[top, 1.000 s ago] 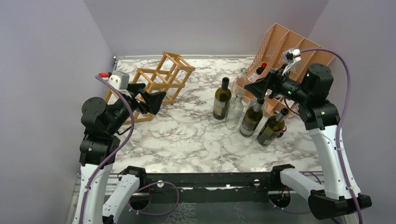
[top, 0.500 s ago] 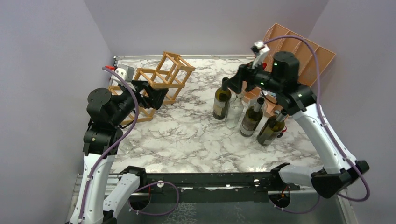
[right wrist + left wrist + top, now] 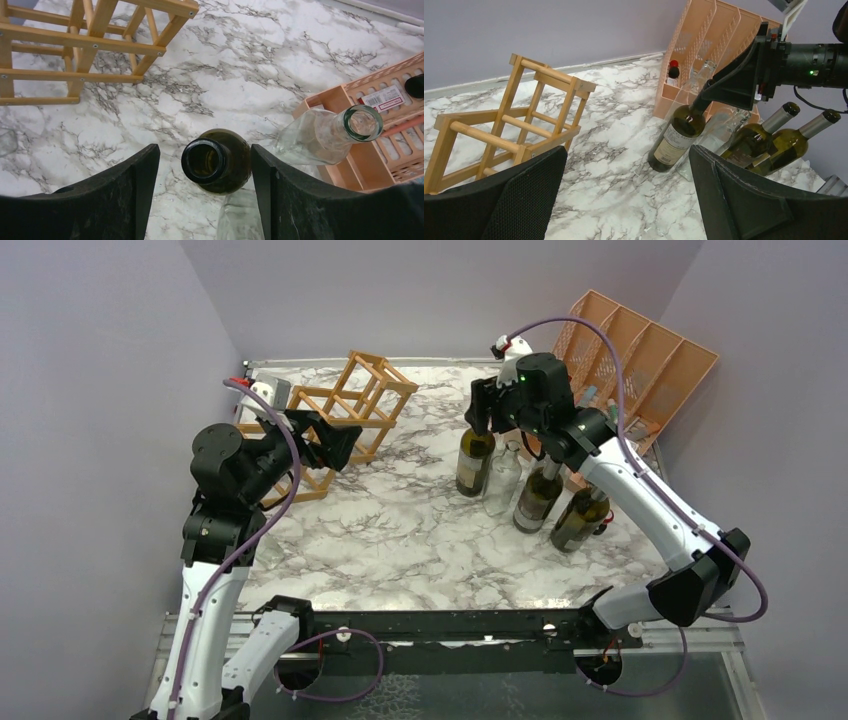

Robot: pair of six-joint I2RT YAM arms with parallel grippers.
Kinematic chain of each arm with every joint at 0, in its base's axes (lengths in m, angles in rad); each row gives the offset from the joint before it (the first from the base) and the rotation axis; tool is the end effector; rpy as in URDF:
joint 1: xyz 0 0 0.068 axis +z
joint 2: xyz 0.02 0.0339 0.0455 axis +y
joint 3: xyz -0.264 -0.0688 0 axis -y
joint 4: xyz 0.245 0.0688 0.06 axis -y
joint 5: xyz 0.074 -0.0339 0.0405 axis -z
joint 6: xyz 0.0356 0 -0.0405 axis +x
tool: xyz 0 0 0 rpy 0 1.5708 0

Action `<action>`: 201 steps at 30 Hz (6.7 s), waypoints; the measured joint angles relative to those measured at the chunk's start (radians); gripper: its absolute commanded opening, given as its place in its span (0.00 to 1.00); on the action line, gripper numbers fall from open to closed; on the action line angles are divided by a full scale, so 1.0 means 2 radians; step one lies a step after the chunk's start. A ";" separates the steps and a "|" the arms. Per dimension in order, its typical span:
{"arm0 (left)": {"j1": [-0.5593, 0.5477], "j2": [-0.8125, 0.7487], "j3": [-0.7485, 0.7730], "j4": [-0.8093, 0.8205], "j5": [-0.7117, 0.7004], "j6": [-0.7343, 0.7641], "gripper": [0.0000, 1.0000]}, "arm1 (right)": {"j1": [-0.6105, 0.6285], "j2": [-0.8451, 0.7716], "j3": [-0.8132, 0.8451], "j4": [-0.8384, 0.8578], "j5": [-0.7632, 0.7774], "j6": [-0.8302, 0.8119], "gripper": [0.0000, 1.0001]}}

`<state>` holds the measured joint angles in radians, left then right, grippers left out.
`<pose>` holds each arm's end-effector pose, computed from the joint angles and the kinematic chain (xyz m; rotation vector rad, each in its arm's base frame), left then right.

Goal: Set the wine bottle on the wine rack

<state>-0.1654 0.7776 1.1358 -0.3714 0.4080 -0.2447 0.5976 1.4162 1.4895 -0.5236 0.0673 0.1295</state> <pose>0.1426 -0.0381 0.4394 0.2609 1.5988 -0.6404 0.2642 0.1769 0.4045 -0.4316 1.9961 0.3912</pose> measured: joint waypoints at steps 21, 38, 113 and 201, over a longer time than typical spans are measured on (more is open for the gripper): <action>-0.001 0.020 -0.096 0.097 0.043 -0.070 0.99 | 0.017 0.018 -0.035 0.058 0.005 -0.045 0.06; -0.158 0.083 -0.240 0.293 0.007 -0.032 0.99 | 0.019 0.012 -0.001 0.061 -0.113 0.006 0.01; -0.179 0.272 -0.005 0.311 0.040 0.857 0.00 | 0.019 -0.159 0.081 -0.120 -0.185 -0.017 0.82; -0.220 0.051 -0.031 0.190 -0.413 0.116 0.99 | 0.080 -0.050 -0.168 -0.006 -0.184 0.004 0.01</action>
<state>-0.6044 0.8803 1.0737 0.0093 -0.4171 -0.0132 0.7567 1.3167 1.1534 -0.5358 -0.3016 0.1375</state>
